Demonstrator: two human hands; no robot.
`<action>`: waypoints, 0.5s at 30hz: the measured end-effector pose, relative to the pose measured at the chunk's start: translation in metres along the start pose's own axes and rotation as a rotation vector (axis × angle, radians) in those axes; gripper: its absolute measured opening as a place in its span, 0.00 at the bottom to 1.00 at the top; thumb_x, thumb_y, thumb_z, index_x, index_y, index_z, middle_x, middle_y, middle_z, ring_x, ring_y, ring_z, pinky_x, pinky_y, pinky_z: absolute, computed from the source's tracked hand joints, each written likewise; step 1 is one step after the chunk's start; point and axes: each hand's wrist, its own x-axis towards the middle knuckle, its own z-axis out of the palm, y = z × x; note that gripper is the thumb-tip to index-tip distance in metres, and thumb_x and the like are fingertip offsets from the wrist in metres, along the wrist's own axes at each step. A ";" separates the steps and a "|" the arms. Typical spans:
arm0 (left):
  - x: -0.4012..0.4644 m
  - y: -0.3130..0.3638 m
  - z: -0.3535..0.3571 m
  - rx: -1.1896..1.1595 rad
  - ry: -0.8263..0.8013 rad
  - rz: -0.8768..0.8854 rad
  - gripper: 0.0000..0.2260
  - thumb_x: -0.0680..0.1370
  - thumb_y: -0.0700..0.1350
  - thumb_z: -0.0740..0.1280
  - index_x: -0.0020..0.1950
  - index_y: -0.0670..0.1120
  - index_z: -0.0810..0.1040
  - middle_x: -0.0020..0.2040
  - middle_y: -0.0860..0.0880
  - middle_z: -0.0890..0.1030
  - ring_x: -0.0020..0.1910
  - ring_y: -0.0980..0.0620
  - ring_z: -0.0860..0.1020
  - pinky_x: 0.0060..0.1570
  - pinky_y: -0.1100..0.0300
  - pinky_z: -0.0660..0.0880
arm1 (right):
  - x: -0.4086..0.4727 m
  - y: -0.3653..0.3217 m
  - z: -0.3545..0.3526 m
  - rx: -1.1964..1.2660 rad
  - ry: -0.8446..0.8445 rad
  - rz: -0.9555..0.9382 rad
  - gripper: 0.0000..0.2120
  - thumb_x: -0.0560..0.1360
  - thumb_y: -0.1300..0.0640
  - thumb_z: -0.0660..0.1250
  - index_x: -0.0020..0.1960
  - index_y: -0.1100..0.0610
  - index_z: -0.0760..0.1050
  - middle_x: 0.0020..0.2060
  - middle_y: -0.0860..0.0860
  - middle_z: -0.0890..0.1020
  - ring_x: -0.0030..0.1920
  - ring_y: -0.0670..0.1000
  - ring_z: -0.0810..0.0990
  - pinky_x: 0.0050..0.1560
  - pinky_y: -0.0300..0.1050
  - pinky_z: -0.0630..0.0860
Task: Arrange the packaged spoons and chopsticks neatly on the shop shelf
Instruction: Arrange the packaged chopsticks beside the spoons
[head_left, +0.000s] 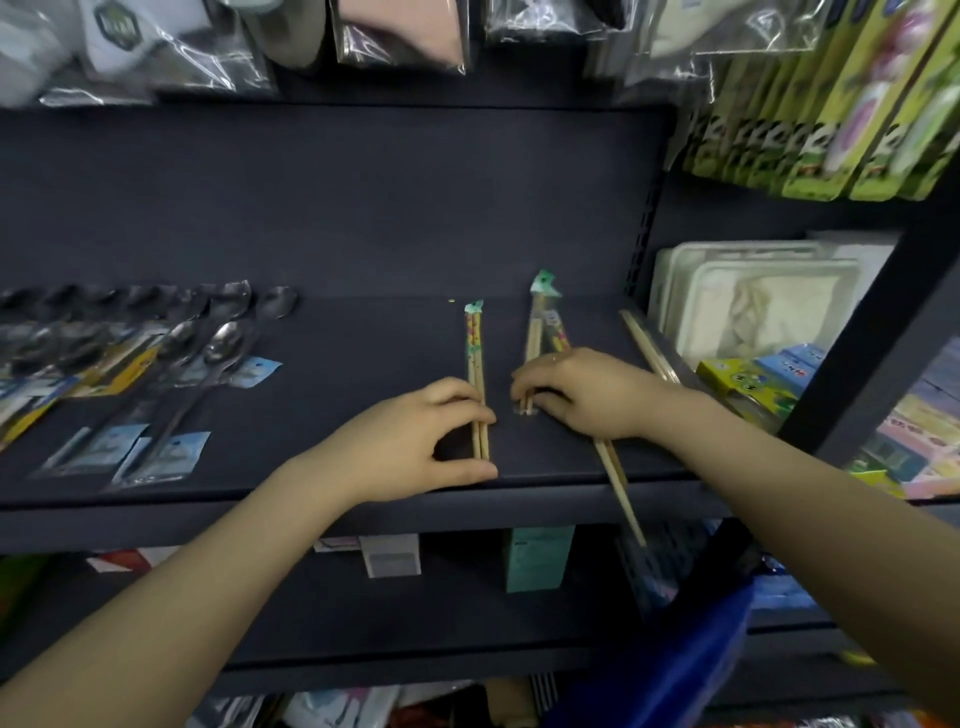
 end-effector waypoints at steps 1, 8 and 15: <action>0.001 -0.001 0.000 -0.017 0.006 0.002 0.28 0.68 0.68 0.58 0.66 0.60 0.67 0.67 0.63 0.62 0.60 0.60 0.69 0.56 0.63 0.69 | 0.001 -0.005 0.002 0.005 -0.001 -0.009 0.12 0.77 0.61 0.60 0.59 0.54 0.74 0.58 0.52 0.79 0.59 0.53 0.76 0.60 0.50 0.72; 0.024 -0.003 -0.004 0.015 -0.009 0.005 0.34 0.67 0.70 0.57 0.70 0.56 0.63 0.71 0.58 0.60 0.68 0.56 0.64 0.64 0.57 0.67 | -0.009 -0.008 -0.007 -0.015 0.276 0.199 0.17 0.76 0.51 0.63 0.63 0.55 0.70 0.59 0.55 0.75 0.59 0.56 0.74 0.54 0.49 0.73; 0.070 0.000 -0.003 0.108 -0.211 0.016 0.34 0.75 0.63 0.56 0.75 0.50 0.50 0.77 0.54 0.47 0.75 0.55 0.49 0.73 0.61 0.50 | -0.023 -0.013 0.004 -0.105 0.115 0.492 0.15 0.74 0.53 0.60 0.58 0.58 0.65 0.49 0.59 0.77 0.47 0.61 0.77 0.38 0.46 0.67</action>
